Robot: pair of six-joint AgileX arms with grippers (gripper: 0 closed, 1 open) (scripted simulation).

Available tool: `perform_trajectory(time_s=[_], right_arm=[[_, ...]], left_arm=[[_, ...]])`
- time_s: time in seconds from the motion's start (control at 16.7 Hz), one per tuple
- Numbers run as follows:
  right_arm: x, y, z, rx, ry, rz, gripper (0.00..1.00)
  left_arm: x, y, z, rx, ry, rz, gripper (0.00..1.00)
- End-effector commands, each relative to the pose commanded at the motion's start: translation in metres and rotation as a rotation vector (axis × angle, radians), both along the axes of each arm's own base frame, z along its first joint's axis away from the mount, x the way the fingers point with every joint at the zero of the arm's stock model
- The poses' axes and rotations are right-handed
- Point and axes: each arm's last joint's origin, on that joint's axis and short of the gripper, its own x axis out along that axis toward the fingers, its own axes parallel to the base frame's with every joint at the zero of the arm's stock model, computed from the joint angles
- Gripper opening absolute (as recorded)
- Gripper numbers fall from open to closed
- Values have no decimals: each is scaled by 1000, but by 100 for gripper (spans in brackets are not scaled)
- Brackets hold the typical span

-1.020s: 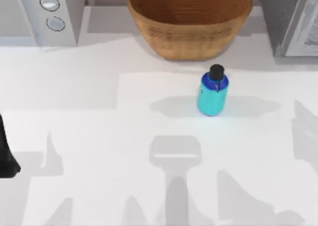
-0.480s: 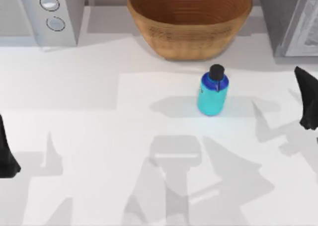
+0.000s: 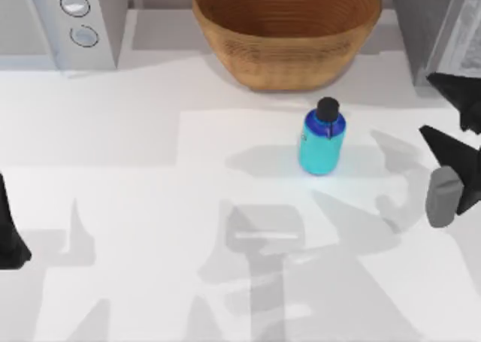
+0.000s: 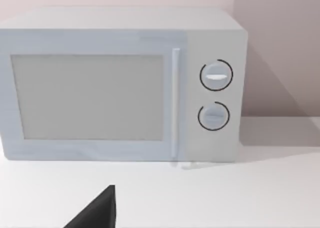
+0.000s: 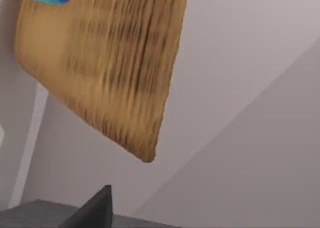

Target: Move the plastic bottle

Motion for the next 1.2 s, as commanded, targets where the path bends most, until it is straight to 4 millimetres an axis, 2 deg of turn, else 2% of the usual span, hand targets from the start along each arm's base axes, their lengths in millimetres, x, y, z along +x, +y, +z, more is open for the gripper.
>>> perform_trajectory(time_s=[0.3,0.66,0.9,1.2], right_arm=[[14,10,-34,576,430,46,100],[19,18,-71,1079,868,52,100],[18,20,-88,1282,1060,38,100],[18,21,-94,1363,1140,29,100]], left_arm=[[0,0,0,0,0,0,100],[0,0,0,0,0,0,100],[0,0,0,0,0,0,100],[0,0,0,0,0,0,100]])
